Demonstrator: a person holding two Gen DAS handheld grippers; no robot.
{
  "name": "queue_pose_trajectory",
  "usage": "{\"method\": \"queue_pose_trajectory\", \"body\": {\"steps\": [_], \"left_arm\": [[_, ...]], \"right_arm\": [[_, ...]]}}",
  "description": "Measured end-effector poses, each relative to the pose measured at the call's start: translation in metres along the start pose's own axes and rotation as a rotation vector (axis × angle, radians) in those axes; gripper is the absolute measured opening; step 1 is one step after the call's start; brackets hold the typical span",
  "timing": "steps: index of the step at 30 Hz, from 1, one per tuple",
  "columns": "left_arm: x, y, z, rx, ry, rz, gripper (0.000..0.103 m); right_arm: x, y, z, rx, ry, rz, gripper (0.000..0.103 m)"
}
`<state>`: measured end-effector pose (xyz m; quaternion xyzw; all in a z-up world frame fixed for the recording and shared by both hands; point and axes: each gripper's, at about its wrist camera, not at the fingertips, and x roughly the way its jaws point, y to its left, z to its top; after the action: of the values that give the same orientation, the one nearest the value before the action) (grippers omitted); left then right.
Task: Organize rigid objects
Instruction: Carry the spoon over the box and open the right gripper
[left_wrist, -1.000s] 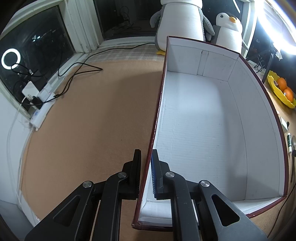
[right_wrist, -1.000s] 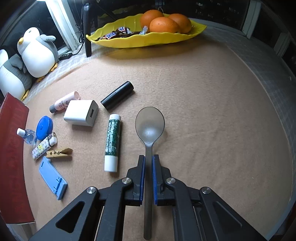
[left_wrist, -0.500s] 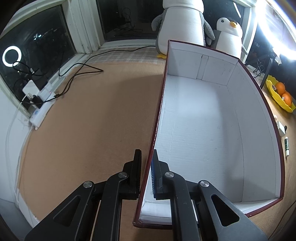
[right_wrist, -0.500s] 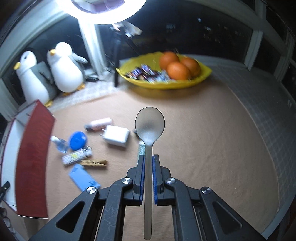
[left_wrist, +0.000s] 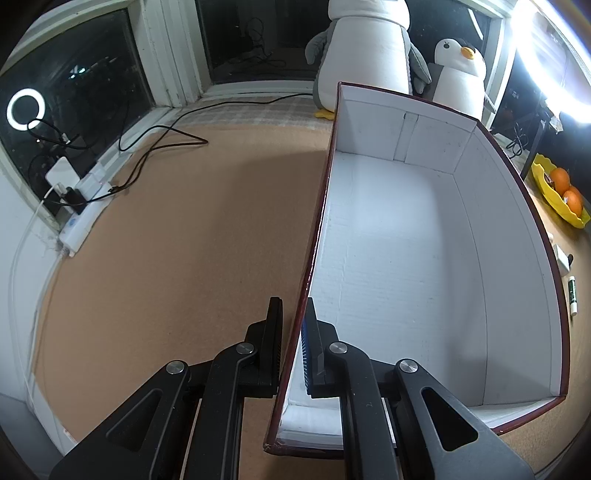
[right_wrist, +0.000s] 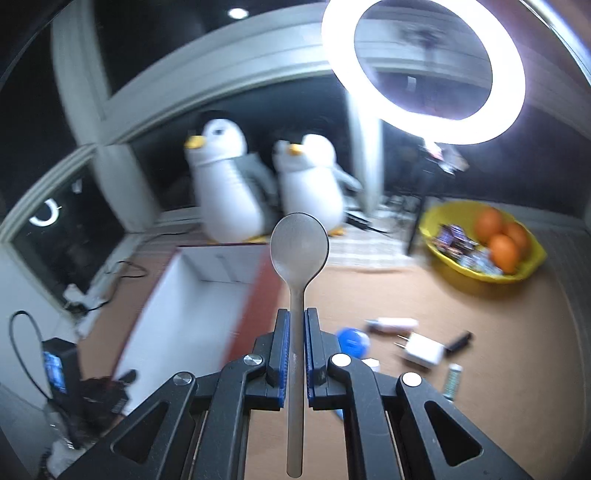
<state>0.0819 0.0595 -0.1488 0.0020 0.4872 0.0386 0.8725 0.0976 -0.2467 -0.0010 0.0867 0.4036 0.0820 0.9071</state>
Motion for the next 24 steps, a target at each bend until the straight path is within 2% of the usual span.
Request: {"method": "queue_pose_trajectory", "body": {"steps": [4,10,18,24], "left_arm": [[0.0,-0.001,-0.001,0.003,-0.001,0.003,0.008],[-0.001,-0.001,0.0,0.009,0.01,0.0,0.008],[0.002,0.002,-0.001,-0.007,0.043,-0.015,0.008],[0.001,0.001,-0.002,-0.01,0.047,-0.009,0.008]], "right_arm": [[0.018,0.052,0.011,-0.071,0.03,0.121,0.007],[0.061,0.104,0.005,-0.116,0.124,0.228,0.007],[0.109,0.125,-0.007,-0.12,0.231,0.247,0.007],[0.128,0.125,-0.015,-0.155,0.271,0.239,0.007]]}}
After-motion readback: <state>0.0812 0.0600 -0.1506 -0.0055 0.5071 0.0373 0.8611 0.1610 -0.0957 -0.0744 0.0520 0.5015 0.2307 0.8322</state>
